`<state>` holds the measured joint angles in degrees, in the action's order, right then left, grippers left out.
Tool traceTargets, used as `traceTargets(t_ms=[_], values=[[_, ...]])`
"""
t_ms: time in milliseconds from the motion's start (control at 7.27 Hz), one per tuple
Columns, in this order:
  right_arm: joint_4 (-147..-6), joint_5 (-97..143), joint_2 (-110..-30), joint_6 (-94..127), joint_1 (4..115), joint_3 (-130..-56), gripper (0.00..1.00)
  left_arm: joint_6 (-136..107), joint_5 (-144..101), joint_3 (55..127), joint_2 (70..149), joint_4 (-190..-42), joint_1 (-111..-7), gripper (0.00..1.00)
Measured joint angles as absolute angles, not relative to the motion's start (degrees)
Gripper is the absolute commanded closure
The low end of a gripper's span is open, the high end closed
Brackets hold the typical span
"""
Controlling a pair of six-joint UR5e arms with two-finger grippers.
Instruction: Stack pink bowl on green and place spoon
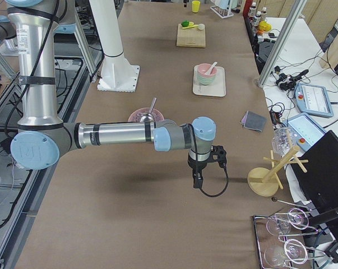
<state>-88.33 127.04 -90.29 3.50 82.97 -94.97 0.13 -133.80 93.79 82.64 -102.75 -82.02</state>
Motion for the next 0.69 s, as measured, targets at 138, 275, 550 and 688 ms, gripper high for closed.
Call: traceTargets(t_ms=[138,275,550,688], values=[[-88.3,127.1,-90.3,3.6,83.0,-95.1,0.0,0.1,-133.9,94.1,82.7,-102.8,-82.0,0.02],[-88.3,127.2,-90.3,3.6,83.0,-95.3,0.0,0.1,-133.9,94.4,82.7,-102.9,-82.0,0.02],[-88.3,127.2,-90.3,3.7,83.0,-95.4,0.0,0.1,-134.0,95.2,82.8,-103.0,-82.0,0.02],[-88.3,127.2,-90.4,3.7,83.0,-95.6,0.0,0.1,-134.0,95.4,82.8,-103.0,-81.9,0.02]])
